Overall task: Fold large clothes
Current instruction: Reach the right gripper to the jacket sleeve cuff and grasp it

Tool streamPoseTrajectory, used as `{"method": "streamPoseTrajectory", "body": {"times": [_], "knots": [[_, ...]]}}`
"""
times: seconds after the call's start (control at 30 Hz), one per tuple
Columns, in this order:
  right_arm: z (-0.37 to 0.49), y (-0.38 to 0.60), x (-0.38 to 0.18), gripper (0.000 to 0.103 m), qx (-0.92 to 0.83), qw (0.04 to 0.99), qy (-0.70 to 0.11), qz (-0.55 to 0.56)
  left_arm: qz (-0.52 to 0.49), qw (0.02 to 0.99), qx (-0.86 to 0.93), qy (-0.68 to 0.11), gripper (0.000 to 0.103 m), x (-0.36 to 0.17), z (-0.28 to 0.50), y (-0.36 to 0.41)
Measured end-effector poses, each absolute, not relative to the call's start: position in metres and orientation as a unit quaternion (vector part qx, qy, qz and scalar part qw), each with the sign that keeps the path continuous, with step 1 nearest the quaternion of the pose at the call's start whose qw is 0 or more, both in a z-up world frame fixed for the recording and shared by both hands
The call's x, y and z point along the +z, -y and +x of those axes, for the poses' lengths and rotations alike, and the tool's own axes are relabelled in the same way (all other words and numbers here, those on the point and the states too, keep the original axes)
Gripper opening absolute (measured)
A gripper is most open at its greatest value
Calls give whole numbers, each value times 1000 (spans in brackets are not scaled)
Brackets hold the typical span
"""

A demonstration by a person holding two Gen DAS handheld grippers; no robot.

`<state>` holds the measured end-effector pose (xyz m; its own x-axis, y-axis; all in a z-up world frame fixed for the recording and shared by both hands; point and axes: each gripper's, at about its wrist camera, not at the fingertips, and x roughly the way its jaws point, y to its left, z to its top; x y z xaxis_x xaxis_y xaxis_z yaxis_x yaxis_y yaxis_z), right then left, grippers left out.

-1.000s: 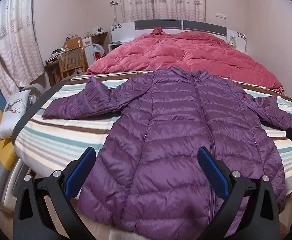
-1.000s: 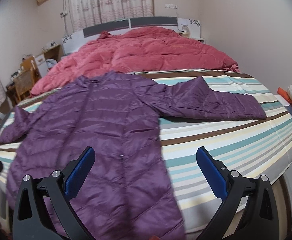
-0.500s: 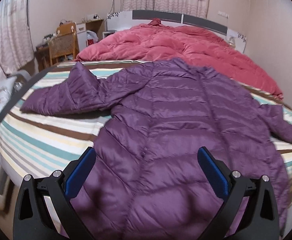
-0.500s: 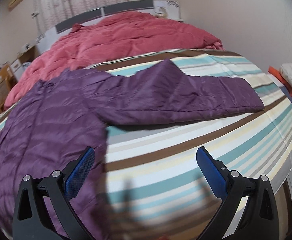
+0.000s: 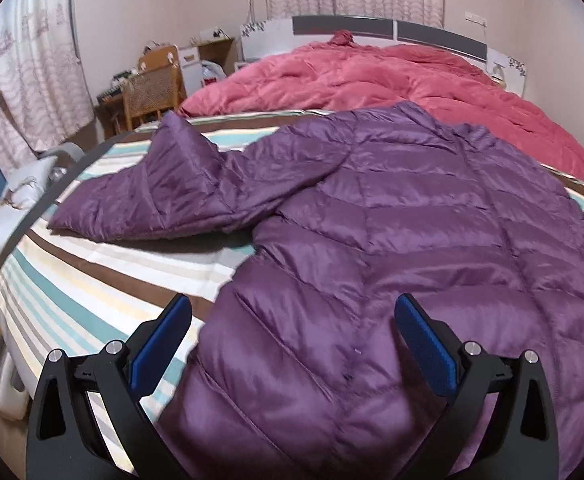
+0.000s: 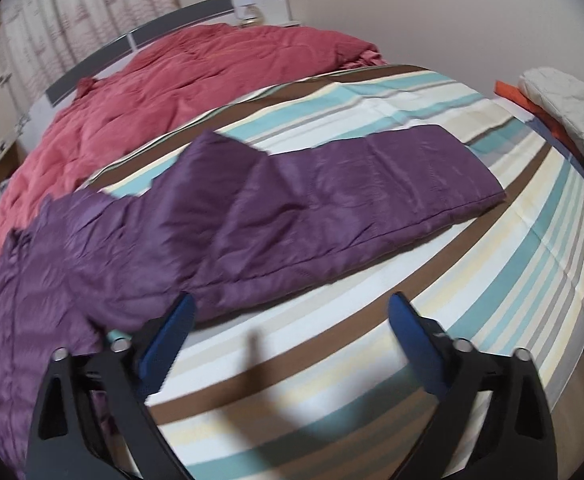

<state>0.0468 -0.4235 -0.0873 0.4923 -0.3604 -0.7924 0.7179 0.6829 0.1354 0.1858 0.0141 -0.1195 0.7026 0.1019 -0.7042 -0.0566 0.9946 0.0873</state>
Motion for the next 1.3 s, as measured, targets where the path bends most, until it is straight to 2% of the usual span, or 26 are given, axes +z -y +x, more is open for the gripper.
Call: {"method": "streamPoseTrajectory", "body": {"times": [0.13,0.3,0.47,0.6,0.7,1.03,1.3], "knots": [[44,453,-98,77,-343,814,-381,271,34,922,54,-381,101,-131,190,-18],[29,495,-117,71,-365,783,-345,366,30,922,58,-381,101,-136,190,-20],[29,518,-119,63,-384,778,-316,385,45,918,66,-388,101,-140,194,-16],[36,534,-121,60,-400,771,-301,394,52,913,70,-400,101,-144,198,-14],[41,544,-121,54,-419,764,-296,391,57,910,71,-405,101,-146,199,-13],[42,567,-126,14,-411,772,-263,407,63,909,72,-406,101,-148,199,-12],[48,546,-102,11,-408,803,-250,355,106,914,105,-376,101,-133,200,-9]]}}
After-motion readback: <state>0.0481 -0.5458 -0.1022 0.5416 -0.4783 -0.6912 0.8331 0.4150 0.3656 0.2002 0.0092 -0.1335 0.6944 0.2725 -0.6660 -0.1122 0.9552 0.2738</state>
